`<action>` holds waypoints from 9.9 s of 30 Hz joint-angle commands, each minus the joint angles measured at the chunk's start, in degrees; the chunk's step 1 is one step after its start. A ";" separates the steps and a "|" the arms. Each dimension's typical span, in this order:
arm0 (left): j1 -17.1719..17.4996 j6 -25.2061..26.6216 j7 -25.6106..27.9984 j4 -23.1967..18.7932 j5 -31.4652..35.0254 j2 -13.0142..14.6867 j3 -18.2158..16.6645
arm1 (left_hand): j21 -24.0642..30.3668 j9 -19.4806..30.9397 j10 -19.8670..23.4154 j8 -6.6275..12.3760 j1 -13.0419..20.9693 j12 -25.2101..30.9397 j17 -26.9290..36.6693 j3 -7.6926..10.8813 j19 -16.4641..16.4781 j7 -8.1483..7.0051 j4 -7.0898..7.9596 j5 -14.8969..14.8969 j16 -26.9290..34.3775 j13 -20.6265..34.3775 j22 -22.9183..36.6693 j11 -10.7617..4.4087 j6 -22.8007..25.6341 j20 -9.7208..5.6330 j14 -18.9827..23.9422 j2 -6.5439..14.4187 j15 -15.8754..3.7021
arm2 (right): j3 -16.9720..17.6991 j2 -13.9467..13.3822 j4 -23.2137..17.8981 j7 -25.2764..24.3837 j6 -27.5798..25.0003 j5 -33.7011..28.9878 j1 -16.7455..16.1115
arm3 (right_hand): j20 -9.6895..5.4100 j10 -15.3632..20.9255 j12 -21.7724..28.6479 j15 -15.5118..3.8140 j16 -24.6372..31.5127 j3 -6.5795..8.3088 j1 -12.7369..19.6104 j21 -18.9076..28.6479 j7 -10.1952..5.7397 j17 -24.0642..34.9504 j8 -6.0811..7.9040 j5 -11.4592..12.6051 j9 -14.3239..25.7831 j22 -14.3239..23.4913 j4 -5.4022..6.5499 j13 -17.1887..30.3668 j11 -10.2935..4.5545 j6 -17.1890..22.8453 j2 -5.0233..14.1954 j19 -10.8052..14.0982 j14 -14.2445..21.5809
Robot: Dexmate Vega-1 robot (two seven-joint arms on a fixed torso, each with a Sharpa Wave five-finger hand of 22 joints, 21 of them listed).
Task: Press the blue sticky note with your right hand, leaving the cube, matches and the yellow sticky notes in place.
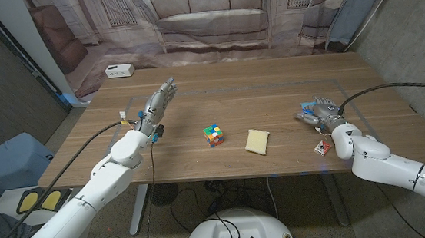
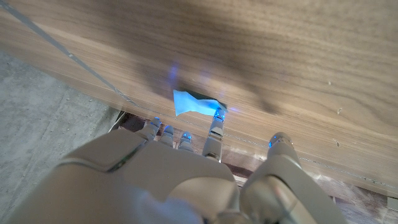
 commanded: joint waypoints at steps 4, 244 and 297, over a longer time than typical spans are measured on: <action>-0.48 -0.38 -0.45 0.50 0.03 -0.18 0.23 | -0.14 0.25 0.47 0.05 -0.03 -0.35 0.26 0.18 0.22 -0.24 -0.47 -0.23 -0.09 0.15 0.34 0.18 0.45 0.16 0.28 0.51 0.15 | 0.26 -0.52 -1.03 -0.79 -0.72 0.32 -0.92 | 0.19 -0.59 0.51 0.32 0.28 0.37 -0.11 0.43 0.32 0.10 0.90 0.17 0.24 0.21 0.10 0.10 -0.41 4.08 -0.40 -10.36 -11.27; -3.09 -0.30 -1.19 1.34 0.93 -1.17 1.62 | -0.36 0.26 0.86 0.03 -0.52 -0.44 0.24 0.62 0.49 -0.27 -1.97 -0.34 -0.04 0.17 0.35 0.17 1.27 -0.01 0.64 1.31 -0.10 | 18.80 4.76 -3.65 -25.35 29.78 9.46 -16.54 | -6.56 12.21 1.75 -2.38 1.80 2.24 3.52 4.73 6.64 -1.06 -0.68 -0.21 0.33 -0.45 -2.35 -0.20 3.92 -16.79 -2.42 16.46 5.54; -5.57 -0.88 -4.63 3.91 0.44 -1.49 2.81 | -0.37 0.26 1.01 -0.01 -0.58 -0.44 0.24 0.67 0.68 -0.33 -2.19 -0.35 -0.09 0.17 0.34 0.20 1.19 -0.30 0.67 1.26 -0.06 | 25.13 19.92 11.88 2.70 62.38 54.62 -12.83 | -6.42 15.57 1.12 -1.23 1.42 1.96 4.75 4.35 10.39 -0.92 -1.54 -0.09 0.30 -0.45 -2.32 -0.25 5.56 -17.90 -2.96 23.16 9.54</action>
